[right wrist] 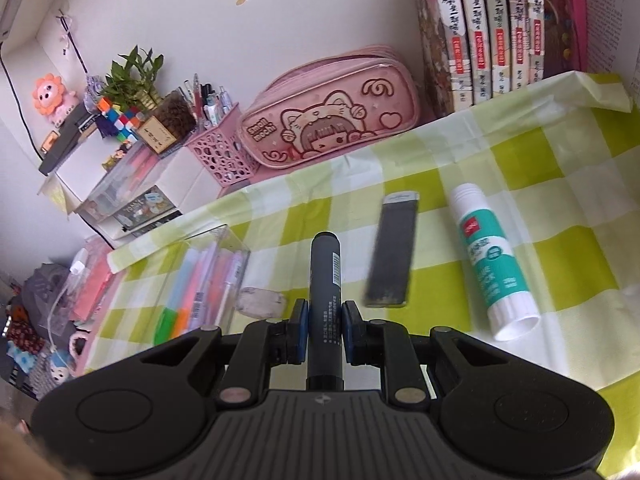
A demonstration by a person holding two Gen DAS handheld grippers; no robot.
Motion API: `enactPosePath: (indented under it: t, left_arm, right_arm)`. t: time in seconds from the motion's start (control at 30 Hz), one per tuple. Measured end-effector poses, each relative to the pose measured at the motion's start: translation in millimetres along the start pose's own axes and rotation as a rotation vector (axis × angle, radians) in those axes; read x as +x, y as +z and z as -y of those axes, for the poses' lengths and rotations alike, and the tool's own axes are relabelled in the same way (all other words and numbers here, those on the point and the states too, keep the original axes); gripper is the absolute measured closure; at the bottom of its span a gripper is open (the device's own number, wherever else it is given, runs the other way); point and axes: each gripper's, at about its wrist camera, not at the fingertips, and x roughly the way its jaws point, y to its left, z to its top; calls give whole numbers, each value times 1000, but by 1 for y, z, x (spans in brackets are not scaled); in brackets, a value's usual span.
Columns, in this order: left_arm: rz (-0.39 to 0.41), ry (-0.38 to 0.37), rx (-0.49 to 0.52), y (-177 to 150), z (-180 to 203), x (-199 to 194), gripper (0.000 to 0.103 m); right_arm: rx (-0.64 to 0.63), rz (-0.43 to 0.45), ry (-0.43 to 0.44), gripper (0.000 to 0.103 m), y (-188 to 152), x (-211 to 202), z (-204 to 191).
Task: Organize stationery
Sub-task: 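Lift the black marker with the right tool and carry it over the box, then lower the black marker into the clear box and open the right tool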
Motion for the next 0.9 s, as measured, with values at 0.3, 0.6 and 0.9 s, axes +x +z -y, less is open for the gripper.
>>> enactPosePath:
  t: [0.3,0.6,0.9]
  left_arm:
    - [1,-2,-1,1,0,0,30]
    - [1,-1,-1,0,0,0,30]
    - [-1,-1,2,1,-1,0,30]
  right_arm:
    - [94,-100,182,76,12,39,-51]
    - [145,-168,179,76,24,77,-73]
    - [146,-165,119,76,40,96,-81]
